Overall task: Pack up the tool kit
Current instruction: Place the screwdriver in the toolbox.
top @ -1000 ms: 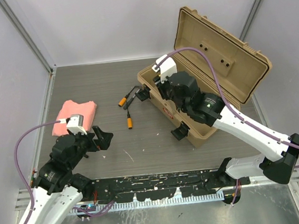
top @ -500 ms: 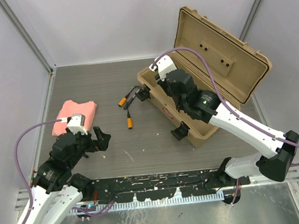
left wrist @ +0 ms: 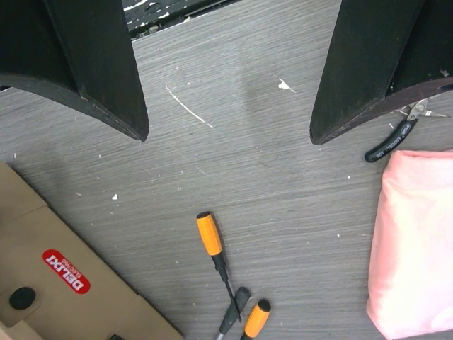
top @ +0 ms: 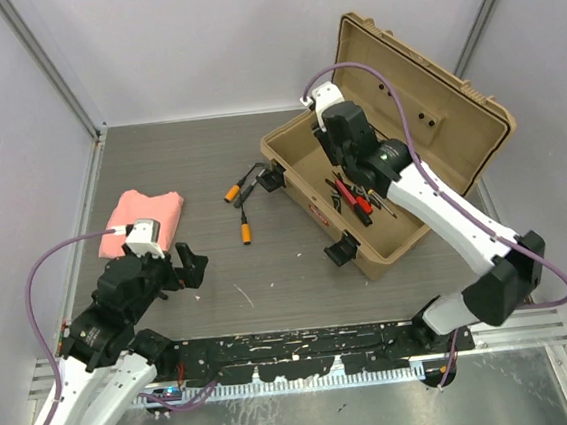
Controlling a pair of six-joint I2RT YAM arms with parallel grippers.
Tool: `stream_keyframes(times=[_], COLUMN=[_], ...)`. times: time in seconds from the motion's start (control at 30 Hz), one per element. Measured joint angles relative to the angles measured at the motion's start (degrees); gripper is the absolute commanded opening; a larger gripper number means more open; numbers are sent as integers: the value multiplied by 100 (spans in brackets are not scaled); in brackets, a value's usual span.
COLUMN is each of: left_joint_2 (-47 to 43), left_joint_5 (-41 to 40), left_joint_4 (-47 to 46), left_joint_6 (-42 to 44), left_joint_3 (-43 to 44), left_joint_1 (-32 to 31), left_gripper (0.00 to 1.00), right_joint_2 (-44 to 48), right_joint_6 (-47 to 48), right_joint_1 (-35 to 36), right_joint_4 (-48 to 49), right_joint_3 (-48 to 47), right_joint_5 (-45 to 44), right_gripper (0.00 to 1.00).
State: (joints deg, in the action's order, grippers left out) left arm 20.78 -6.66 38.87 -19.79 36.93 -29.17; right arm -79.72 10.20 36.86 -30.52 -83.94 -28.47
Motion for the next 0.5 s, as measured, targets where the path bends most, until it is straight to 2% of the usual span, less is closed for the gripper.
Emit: stream_keyframes(times=[0.17, 0.5], left_joint_2=[315, 251], left_joint_5=[28, 68], left_joint_4=[0, -2], left_joint_6=[0, 20], left_joint_3=[-9, -42], left_joint_1=[2, 2], left_gripper=[98, 98], right_joint_2=[-566, -1578], right_joint_6=[-160, -177], right_joint_1=[-557, -828], right_joint_4=[-431, -656], right_joint_3=[192, 197], right_joint_5=[348, 557], right_gripper=[1, 3])
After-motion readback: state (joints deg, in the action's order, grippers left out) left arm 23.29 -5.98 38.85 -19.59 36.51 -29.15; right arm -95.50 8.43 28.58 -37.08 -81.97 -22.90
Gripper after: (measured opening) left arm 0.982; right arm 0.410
